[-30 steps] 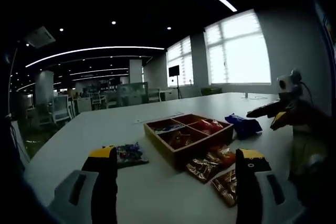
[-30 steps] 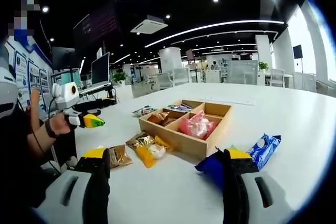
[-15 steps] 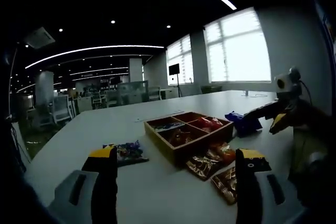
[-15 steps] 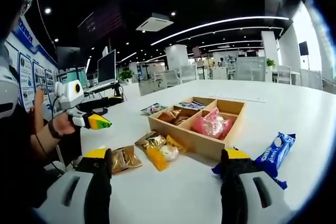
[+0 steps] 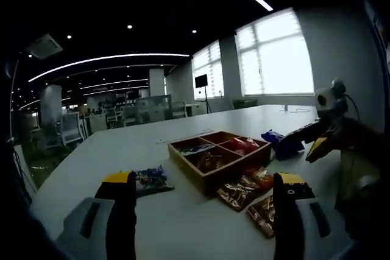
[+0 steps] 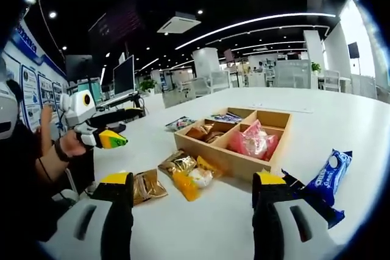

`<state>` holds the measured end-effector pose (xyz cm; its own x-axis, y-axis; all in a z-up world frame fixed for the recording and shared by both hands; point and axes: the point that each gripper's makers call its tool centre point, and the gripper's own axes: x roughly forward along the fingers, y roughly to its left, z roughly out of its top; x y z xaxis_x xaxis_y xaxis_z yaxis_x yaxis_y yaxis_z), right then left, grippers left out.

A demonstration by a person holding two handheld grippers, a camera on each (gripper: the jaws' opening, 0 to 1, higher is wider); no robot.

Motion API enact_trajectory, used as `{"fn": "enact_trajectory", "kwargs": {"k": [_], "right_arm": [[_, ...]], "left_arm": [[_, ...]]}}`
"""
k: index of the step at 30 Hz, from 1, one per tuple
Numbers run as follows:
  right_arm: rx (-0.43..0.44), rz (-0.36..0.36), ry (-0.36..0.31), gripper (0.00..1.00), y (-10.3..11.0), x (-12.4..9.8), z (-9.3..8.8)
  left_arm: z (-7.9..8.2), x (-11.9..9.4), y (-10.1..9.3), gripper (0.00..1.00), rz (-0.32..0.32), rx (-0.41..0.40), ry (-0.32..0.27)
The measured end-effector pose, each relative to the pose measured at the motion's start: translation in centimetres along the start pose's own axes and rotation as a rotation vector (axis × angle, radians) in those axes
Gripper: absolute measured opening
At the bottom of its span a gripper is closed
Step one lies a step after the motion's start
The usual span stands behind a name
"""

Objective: Pick up the scattered marshmallows, QQ candies, Oreo cookies, and mixed nuts on the table and sort them into separate containers

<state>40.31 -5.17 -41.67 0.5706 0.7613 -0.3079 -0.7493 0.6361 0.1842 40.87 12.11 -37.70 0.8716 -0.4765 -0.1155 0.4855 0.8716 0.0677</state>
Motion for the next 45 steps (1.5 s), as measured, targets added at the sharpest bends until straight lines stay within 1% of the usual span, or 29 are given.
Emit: {"fn": "enact_trajectory", "kwargs": {"k": [5,7,11,15,18,21,22,27,32,37,39,42,45], "right_arm": [[0.011,0.004,0.019,0.71,0.0,0.8,-0.4],[0.026,-0.009,0.029,0.71,-0.2,1.1,-0.6],[0.030,-0.008,0.020,0.68,-0.3,1.3,-0.3],[0.042,-0.004,0.021,0.67,-0.3,1.8,-0.4],[0.052,-0.019,0.030,0.64,-0.7,2.1,-0.5],[0.063,-0.022,0.031,0.59,-0.9,2.5,-0.5],[0.064,-0.019,0.033,0.55,-0.8,2.7,-0.5],[0.051,-0.015,0.061,0.50,-0.6,3.5,-1.1],[0.052,-0.001,0.070,0.44,-0.5,4.1,-1.3],[0.052,0.003,0.081,0.43,-0.5,4.6,-1.6],[0.050,-0.011,0.102,0.41,-0.9,5.1,-2.1],[0.032,-0.029,0.112,0.40,-1.0,5.5,-2.4],[0.018,-0.024,0.128,0.34,-1.0,5.7,-2.7]], "left_arm": [[-0.1,0.1,0.0,0.96,-0.003,0.002,0.005],[-0.2,0.1,-0.1,0.96,-0.007,0.001,0.009],[0.0,0.0,-0.2,0.96,-0.018,-0.011,-0.009],[-0.1,0.1,-0.1,0.96,-0.014,0.006,0.001],[-0.2,0.2,-0.2,0.96,-0.022,0.005,0.003],[-0.3,0.3,-0.4,0.96,-0.029,0.003,0.004],[-0.4,0.3,-0.4,0.96,-0.030,0.003,0.006],[-0.6,0.4,-0.7,0.96,-0.041,0.010,0.013],[-0.8,0.4,-0.9,0.96,-0.050,0.010,0.013],[-0.9,0.4,-1.4,0.96,-0.075,0.012,0.012],[-0.8,0.5,-1.9,0.96,-0.091,0.015,0.008],[-1.0,0.6,-2.2,0.96,-0.097,0.021,0.006],[-1.0,0.6,-2.2,0.96,-0.098,0.025,0.010]]}}
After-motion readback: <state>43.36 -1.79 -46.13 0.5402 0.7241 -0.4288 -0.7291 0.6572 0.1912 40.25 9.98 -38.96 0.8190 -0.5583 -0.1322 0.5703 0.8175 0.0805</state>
